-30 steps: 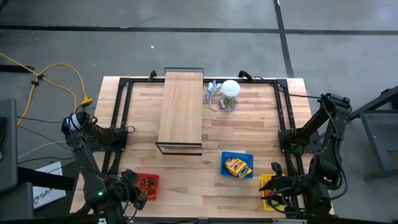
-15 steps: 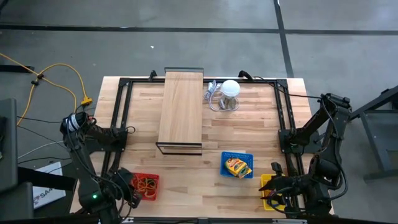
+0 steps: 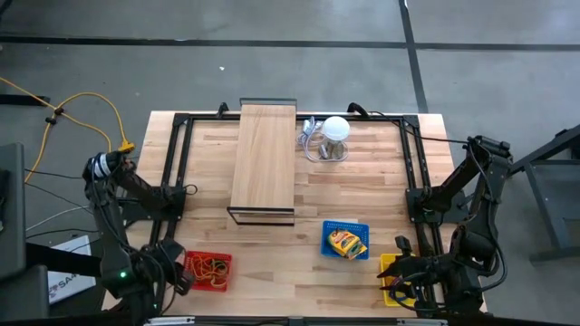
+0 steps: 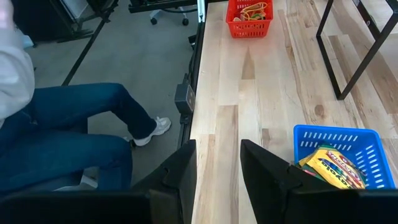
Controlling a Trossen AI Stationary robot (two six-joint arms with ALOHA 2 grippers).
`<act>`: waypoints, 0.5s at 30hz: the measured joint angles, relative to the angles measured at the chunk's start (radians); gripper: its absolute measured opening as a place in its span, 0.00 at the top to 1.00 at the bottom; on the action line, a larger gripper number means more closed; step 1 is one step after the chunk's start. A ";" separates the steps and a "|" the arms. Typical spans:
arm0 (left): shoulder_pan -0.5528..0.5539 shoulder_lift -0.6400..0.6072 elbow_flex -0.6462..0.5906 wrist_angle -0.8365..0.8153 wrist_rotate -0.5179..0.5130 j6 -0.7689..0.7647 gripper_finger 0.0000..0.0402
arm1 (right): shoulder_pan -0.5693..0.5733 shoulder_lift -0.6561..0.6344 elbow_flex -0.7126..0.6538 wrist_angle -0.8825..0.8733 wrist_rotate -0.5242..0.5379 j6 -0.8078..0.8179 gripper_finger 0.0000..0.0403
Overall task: Pick & Place Office Desk Supplies
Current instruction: Put the red bin on the shelf
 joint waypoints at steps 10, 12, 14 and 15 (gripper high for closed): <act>0.042 -0.132 -0.186 0.131 0.084 0.027 0.81 | 0.000 0.000 0.000 0.000 0.000 0.000 0.72; 0.053 -0.143 -0.212 0.157 0.104 0.027 0.81 | 0.000 0.000 0.000 0.000 0.000 0.000 0.72; 0.065 -0.152 -0.226 0.176 0.117 0.027 0.81 | 0.000 0.000 0.000 0.000 0.000 0.000 0.72; 0.071 -0.152 -0.227 0.178 0.121 0.027 0.81 | 0.000 0.000 0.000 0.000 0.000 0.000 0.72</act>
